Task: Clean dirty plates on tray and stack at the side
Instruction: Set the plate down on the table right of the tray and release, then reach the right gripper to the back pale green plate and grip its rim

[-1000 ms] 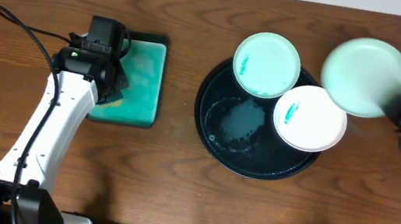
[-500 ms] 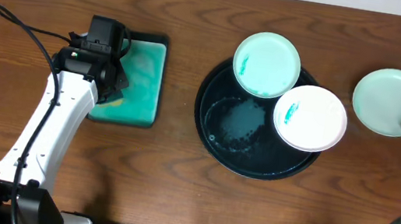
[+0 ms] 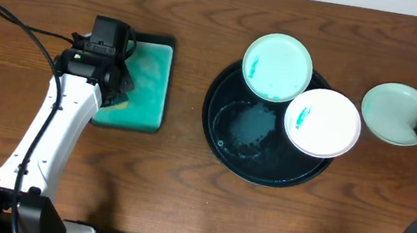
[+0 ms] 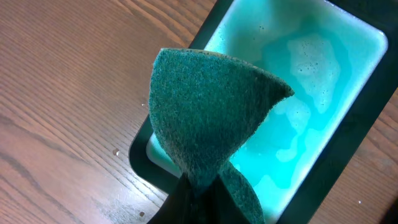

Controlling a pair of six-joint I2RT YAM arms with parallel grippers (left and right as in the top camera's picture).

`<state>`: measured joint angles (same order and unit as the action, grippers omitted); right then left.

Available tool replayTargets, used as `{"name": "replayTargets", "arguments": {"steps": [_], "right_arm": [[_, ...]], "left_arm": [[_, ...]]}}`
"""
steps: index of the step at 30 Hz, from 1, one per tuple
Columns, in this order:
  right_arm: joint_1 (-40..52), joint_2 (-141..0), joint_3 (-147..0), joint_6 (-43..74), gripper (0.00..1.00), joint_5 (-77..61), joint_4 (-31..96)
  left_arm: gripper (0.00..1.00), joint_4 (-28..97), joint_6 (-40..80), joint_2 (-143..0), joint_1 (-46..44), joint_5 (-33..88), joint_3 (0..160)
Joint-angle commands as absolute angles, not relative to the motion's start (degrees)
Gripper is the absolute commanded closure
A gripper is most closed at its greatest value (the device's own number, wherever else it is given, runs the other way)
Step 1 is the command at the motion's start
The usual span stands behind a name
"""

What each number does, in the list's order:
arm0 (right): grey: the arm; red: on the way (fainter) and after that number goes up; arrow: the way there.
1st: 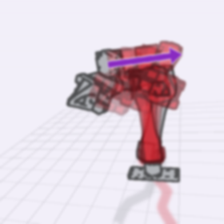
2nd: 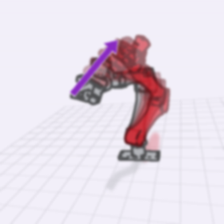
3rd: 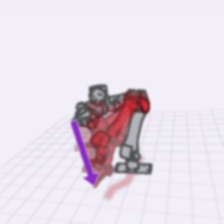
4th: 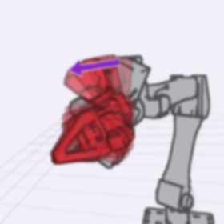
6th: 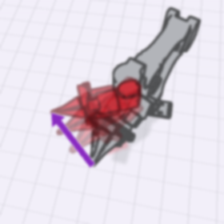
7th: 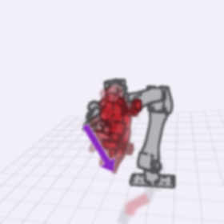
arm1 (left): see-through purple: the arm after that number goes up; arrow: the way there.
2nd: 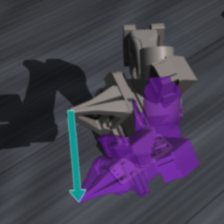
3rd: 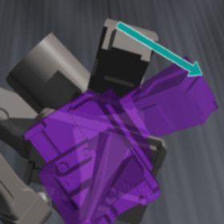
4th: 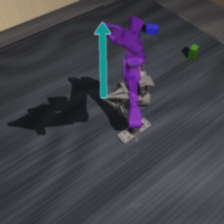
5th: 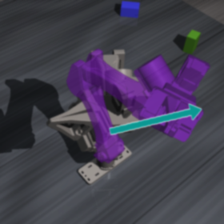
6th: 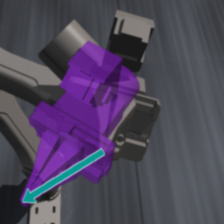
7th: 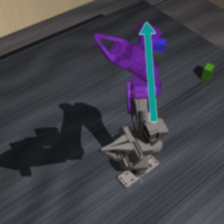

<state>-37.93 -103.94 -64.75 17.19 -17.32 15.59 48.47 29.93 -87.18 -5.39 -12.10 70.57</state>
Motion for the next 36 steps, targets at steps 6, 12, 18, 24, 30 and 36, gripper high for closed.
{"name": "replayTargets", "arguments": {"steps": [6, 12, 18, 24, 30, 36], "right_arm": [[-28.4, -99.8, -84.9, 8.9, 0.53, -23.7, 30.9], [-13.1, -101.0, -95.1, -0.4, 0.47, -9.5, 41.7], [-2.2, -106.1, -95.2, -2.4, 0.50, -0.4, 38.4], [2.7, -118.5, -99.7, -2.4, 0.38, -3.9, 40.3], [3.1, -128.5, -111.3, -2.5, 0.40, -6.3, 48.2], [3.3, -131.5, -112.1, -4.4, 0.40, -6.3, 48.3]], "left_arm": [[0.93, 48.4, 29.4, -87.0, -5.1, -12.4, 70.3], [0.93, 48.4, 29.4, -87.0, -5.1, -12.4, 70.3], [0.93, 48.4, 29.4, -87.0, -5.2, -12.4, 70.3], [0.93, 48.6, 29.4, -87.0, -5.2, -12.4, 70.3], [0.93, 48.6, 29.4, -87.0, -5.2, -12.4, 70.3], [0.93, 48.6, 29.4, -87.0, -5.2, -12.4, 70.3]]}}
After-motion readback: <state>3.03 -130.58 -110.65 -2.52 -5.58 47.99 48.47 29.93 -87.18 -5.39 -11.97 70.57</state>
